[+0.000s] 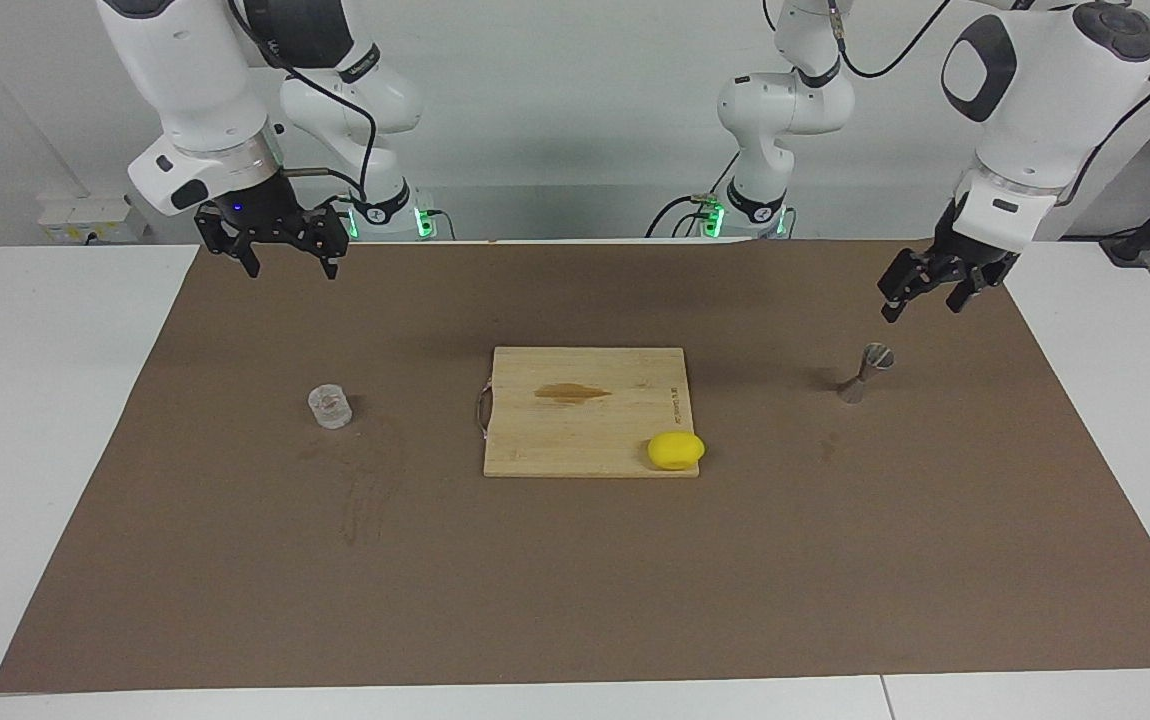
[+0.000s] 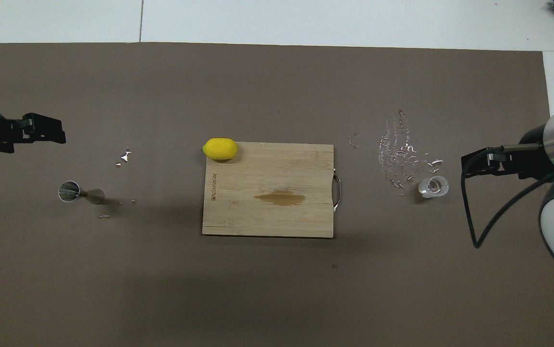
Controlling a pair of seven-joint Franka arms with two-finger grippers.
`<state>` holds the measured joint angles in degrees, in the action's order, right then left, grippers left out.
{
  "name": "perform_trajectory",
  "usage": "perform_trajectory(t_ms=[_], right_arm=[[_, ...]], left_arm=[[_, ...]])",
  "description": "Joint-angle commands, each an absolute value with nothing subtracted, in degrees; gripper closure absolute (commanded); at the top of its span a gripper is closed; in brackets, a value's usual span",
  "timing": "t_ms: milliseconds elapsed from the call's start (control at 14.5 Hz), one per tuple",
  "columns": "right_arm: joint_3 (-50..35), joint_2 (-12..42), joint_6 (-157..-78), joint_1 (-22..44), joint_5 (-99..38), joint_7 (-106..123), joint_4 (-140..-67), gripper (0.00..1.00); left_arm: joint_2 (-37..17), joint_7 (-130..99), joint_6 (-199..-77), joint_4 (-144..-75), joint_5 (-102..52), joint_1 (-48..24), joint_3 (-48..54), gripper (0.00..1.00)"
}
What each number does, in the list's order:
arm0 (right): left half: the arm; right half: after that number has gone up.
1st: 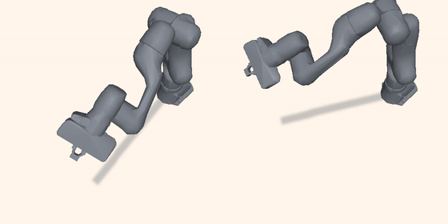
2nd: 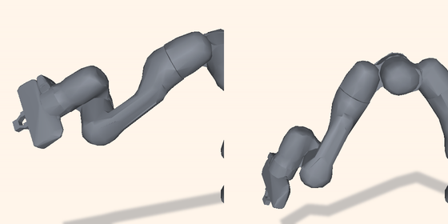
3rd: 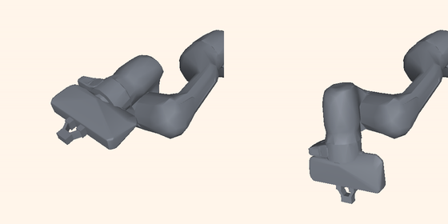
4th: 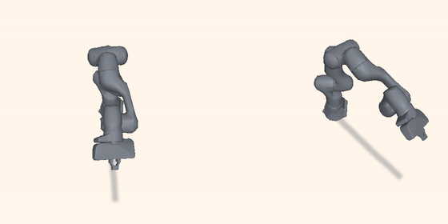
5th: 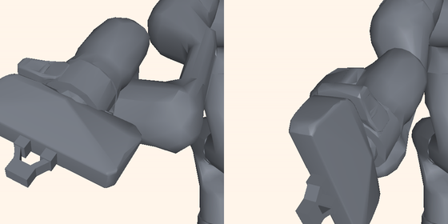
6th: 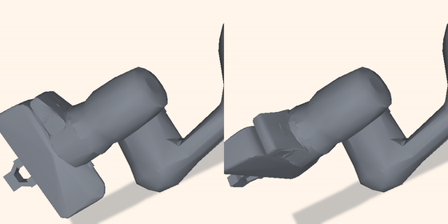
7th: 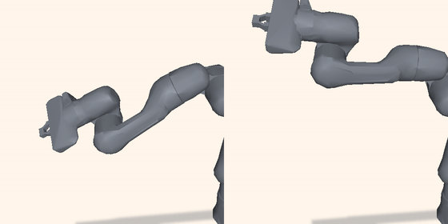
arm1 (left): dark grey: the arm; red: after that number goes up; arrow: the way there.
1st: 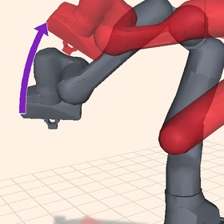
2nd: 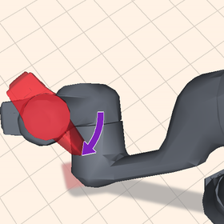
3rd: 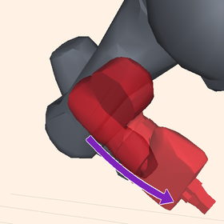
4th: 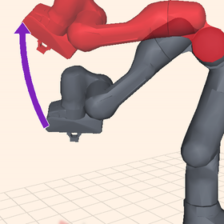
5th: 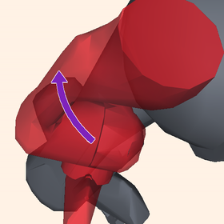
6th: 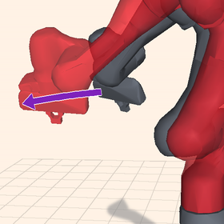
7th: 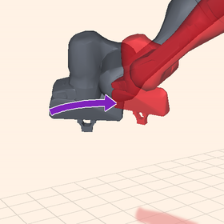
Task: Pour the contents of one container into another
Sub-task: 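Move the left gripper toward the small metal cup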
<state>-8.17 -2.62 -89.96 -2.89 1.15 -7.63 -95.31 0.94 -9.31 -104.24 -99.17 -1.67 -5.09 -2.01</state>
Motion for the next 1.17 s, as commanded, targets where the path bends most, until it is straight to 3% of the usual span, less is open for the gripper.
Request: perform_trajectory(t_ms=[0, 207, 345, 760, 1105], right_arm=[[-8.35, -2.99, -89.65, -3.6, 1.05, -6.59, -95.36, 0.0], [-8.35, -2.99, -89.65, -3.6, 1.05, -6.59, -95.36, 0.0], [-8.35, -2.99, -89.65, -3.52, 1.05, -6.59, -95.36, 0.0], [-8.35, -2.99, -89.65, -3.6, 1.05, -6.59, -95.36, 0.0], [-8.35, -2.99, -89.65, -3.52, 1.05, -6.59, -95.36, 0.0]], left_arm=[[5.44, -9.76, -111.77, -107.03, -0.62, -5.8, -2.55, 0.0], [7.03, -9.58, -121.7, -113.45, -0.62, -5.8, -2.55, 0.0], [6.77, -9.41, -124.01, -114.17, -0.62, -5.89, -2.46, 0.0], [6.42, -10.02, -125.86, -118.38, -0.62, -8.0, -2.55, 0.0], [6.68, -10.55, -121.2, -117.95, -0.62, -10.19, -2.37, 0.0]])
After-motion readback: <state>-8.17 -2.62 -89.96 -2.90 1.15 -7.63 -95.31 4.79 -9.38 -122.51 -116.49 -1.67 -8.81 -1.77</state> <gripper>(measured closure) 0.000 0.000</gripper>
